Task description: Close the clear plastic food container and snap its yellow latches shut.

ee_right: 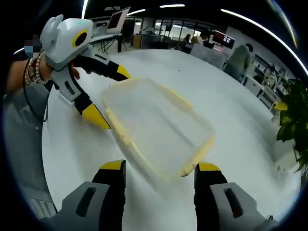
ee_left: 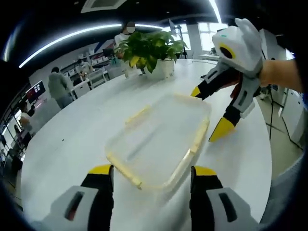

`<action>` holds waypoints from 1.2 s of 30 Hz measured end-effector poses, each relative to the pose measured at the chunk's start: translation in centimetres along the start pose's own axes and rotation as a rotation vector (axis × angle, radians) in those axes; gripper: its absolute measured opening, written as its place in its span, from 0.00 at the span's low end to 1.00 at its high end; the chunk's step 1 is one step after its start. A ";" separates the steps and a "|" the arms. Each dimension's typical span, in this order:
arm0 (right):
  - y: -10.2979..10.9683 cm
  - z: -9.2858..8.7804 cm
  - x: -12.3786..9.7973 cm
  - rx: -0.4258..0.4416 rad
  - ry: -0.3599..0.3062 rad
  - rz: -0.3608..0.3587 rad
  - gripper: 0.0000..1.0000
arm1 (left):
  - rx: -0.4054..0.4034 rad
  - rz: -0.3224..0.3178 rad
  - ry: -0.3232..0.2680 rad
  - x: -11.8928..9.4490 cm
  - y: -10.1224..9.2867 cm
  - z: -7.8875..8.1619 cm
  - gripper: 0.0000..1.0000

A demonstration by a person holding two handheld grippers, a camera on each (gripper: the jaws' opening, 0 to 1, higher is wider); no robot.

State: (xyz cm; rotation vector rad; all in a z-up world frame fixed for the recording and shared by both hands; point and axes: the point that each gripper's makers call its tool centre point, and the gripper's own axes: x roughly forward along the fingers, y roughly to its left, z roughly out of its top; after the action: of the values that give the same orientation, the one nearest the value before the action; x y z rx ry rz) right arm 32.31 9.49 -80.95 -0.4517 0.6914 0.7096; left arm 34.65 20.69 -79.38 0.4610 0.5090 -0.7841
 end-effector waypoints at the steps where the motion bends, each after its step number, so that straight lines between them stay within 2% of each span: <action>1: 0.2 0.3 0.2 0.001 -0.005 0.003 0.53 | 0.000 0.008 0.006 -0.2 0.6 -0.3 0.58; 4: 0.8 1.4 1.1 -0.005 -0.015 0.012 0.48 | -0.002 0.026 0.019 -0.7 2.0 -1.2 0.58; 8: 2.1 3.4 2.7 -0.031 -0.029 0.039 0.51 | -0.019 0.056 0.040 -1.4 3.8 -2.4 0.58; 11: 2.7 4.6 3.8 -0.056 -0.038 0.045 0.47 | -0.034 0.086 0.057 -2.0 5.6 -3.6 0.60; 17: 3.5 7.3 6.0 -0.041 -0.071 0.069 0.46 | -0.059 0.125 0.098 -2.8 8.6 -5.5 0.59; 20: 3.7 8.5 7.2 -0.072 -0.070 0.064 0.44 | -0.067 0.130 0.104 -3.1 9.8 -6.0 0.59; 24: 3.8 9.8 8.3 -0.069 -0.081 0.078 0.44 | -0.078 0.143 0.119 -3.2 11.4 -6.5 0.60; 36: 2.6 11.3 10.0 -0.050 -0.097 0.083 0.42 | -0.041 0.146 0.152 -2.1 13.9 -6.6 0.60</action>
State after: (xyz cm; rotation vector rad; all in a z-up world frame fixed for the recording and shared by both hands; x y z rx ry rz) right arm 40.74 22.26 -80.54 -0.4335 0.6048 0.8229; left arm 42.27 34.19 -80.53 0.5164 0.6239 -0.6002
